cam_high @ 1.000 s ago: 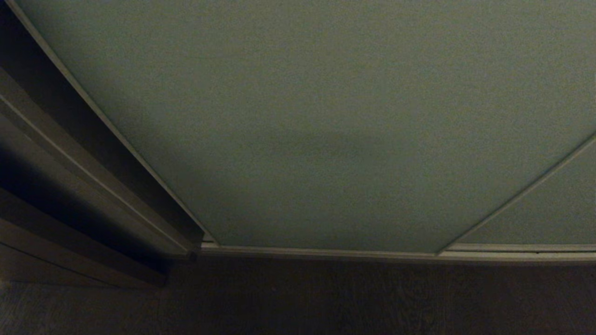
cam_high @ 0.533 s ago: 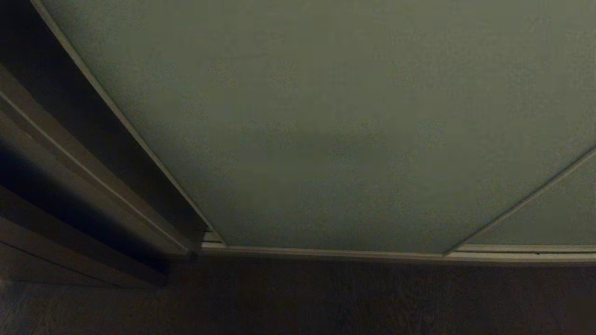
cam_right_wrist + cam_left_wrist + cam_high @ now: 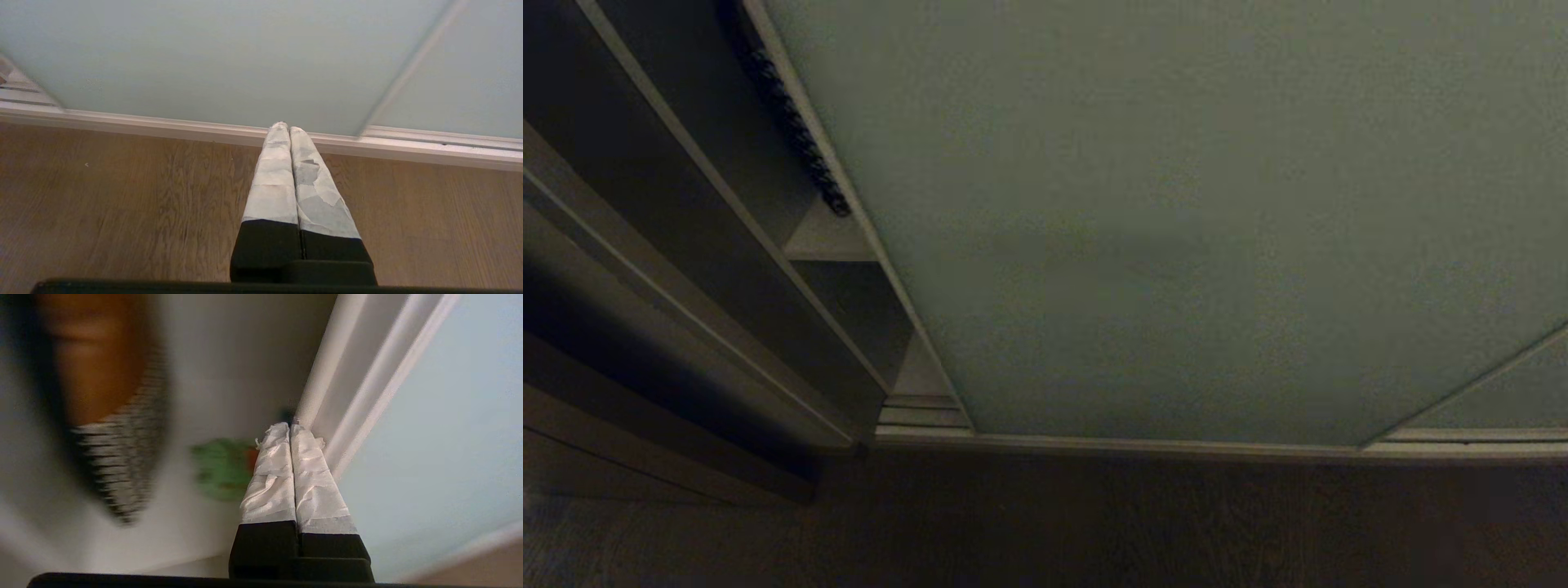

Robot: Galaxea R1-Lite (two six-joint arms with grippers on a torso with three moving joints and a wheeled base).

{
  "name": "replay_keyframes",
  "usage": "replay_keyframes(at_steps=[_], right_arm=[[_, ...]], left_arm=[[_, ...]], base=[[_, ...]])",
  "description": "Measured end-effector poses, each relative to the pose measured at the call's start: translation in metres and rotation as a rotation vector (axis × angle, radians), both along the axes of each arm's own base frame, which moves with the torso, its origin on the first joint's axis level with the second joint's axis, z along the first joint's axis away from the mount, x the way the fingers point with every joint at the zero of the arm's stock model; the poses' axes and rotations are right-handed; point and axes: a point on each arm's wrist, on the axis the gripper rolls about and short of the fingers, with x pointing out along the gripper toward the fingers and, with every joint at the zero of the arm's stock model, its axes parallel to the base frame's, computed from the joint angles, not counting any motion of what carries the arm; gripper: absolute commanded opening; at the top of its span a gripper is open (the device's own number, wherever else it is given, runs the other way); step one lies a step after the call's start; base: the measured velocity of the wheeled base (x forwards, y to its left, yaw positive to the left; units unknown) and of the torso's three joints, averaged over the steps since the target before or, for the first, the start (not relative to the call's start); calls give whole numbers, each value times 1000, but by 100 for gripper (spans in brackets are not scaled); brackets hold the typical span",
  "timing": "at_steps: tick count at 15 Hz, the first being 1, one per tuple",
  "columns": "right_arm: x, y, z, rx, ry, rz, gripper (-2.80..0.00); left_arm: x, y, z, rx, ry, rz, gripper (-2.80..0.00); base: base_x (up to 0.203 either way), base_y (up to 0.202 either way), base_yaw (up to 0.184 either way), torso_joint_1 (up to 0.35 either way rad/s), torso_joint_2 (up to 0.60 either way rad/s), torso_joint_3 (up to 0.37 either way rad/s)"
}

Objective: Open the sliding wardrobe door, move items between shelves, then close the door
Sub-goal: Open the door

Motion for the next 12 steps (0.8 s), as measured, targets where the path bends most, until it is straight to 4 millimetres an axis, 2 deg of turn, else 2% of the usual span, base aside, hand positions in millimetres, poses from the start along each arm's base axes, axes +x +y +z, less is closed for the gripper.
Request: replay_keyframes(at_steps=[2, 5, 8, 10, 12], right_arm=[[0, 0, 0, 0, 0, 0, -280], [0, 0, 0, 0, -1, 0, -280], [0, 0, 0, 0, 0, 0, -280], [0, 0, 0, 0, -1, 0, -280], [0, 0, 0, 0, -2, 0, -280]], left_arm=[[0, -15, -1, -4, 31, -35, -280], [1, -18, 0, -13, 20, -23, -280], [5, -6, -10, -24, 61, 105, -280], [3, 2, -26, -25, 114, 199, -280], [-8, 9, -45, -22, 167, 291, -280]], base=[[0, 0, 0, 0, 0, 0], [0, 0, 0, 0, 0, 0], [0, 0, 0, 0, 0, 0], [0, 0, 0, 0, 0, 0], [0, 0, 0, 0, 0, 0]])
